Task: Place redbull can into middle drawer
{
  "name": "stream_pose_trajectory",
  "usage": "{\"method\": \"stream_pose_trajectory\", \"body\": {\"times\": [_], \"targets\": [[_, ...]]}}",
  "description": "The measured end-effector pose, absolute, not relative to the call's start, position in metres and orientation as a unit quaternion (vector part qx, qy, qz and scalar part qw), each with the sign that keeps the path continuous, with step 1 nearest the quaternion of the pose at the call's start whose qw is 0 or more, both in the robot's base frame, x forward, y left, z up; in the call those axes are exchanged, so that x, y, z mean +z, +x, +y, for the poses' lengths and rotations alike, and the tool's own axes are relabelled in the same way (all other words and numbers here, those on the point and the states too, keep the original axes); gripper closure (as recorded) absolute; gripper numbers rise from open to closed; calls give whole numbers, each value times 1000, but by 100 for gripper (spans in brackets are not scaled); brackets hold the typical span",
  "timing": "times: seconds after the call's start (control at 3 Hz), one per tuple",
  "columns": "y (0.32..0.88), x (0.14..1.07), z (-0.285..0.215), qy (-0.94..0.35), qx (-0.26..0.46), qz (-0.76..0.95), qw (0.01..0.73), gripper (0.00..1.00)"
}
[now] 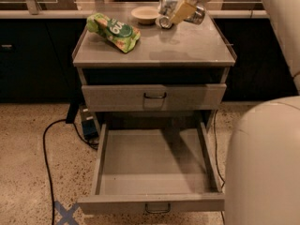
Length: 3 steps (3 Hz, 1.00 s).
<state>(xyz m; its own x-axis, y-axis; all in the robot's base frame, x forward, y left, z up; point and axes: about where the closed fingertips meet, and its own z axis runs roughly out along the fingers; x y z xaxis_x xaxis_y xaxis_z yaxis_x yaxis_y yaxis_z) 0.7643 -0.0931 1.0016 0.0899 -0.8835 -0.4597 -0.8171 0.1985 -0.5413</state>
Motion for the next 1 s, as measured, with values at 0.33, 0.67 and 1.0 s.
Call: {"method": "stream_pose_trajectory", "body": {"times": [0.33, 0.67, 1.0], "targets": [[743, 1032, -69, -637, -42, 651, 411, 100], [743, 1032, -68, -637, -42, 651, 411, 100], [744, 1025, -68, -628, -32, 658, 413, 100]]}}
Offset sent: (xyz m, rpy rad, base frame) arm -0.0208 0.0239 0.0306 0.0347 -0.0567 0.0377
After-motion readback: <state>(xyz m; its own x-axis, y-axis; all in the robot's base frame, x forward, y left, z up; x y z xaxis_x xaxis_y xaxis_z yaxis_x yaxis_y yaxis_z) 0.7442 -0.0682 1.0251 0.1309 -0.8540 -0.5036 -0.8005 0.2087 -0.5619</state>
